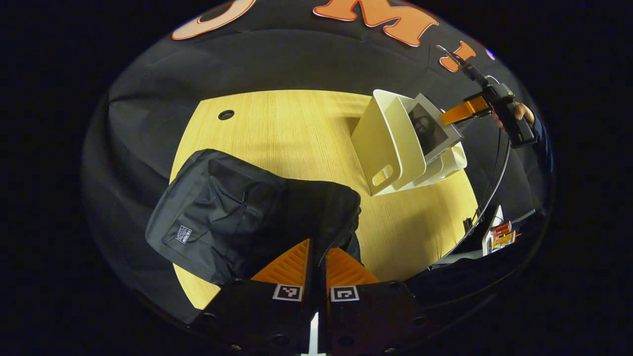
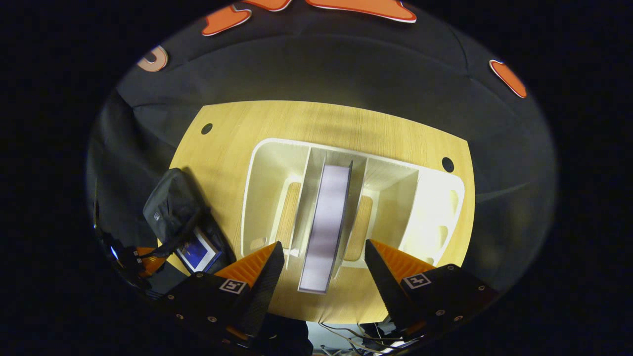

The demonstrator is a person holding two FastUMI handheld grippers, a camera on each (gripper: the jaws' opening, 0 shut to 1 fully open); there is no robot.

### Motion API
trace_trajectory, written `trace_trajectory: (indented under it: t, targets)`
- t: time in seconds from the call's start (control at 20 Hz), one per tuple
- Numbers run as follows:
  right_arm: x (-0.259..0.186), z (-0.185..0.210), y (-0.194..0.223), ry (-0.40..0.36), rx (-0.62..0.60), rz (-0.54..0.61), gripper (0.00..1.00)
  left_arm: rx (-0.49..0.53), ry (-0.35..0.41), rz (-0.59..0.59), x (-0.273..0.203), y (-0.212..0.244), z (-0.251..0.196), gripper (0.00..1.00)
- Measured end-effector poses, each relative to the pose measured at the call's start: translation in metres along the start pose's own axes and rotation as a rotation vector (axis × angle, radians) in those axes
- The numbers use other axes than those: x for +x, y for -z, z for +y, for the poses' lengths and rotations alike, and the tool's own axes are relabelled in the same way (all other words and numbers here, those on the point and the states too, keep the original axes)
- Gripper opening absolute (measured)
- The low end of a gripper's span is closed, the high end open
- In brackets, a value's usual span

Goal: Open the schoolbag, grab two books from the bookshelf and put them into the schoolbag.

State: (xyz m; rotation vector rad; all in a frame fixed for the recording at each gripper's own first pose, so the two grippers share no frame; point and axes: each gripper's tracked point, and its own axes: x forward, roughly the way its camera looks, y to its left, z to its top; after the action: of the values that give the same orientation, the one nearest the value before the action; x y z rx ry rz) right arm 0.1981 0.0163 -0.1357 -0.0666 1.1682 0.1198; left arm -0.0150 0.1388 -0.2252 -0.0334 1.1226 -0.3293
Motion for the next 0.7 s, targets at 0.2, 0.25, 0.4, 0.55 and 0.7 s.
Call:
trace_trajectory:
  t: [0.2,0.25,0.4,0.55,0.7]
  targets:
    - [0.022,-0.006,-0.003,0.004,0.004,0.048,0.95,-0.032,-0.015,0.001,0.001,0.001,0.001,0.07]
    - [0.027,-0.008,-0.004,0.009,0.0,0.058,0.94,-0.036,-0.018,0.001,0.001,0.001,0.0,0.07]
    - [0.044,-0.011,-0.005,0.02,0.013,0.075,0.81,-0.058,-0.024,-0.001,0.003,0.002,-0.003,0.07]
    - [0.055,-0.002,0.004,-0.028,0.072,0.137,0.68,-0.083,-0.028,-0.002,0.004,0.003,-0.004,0.07]
    - [0.064,-0.008,0.007,-0.012,0.084,0.144,0.45,-0.086,-0.04,-0.006,0.002,0.005,-0.002,0.07]
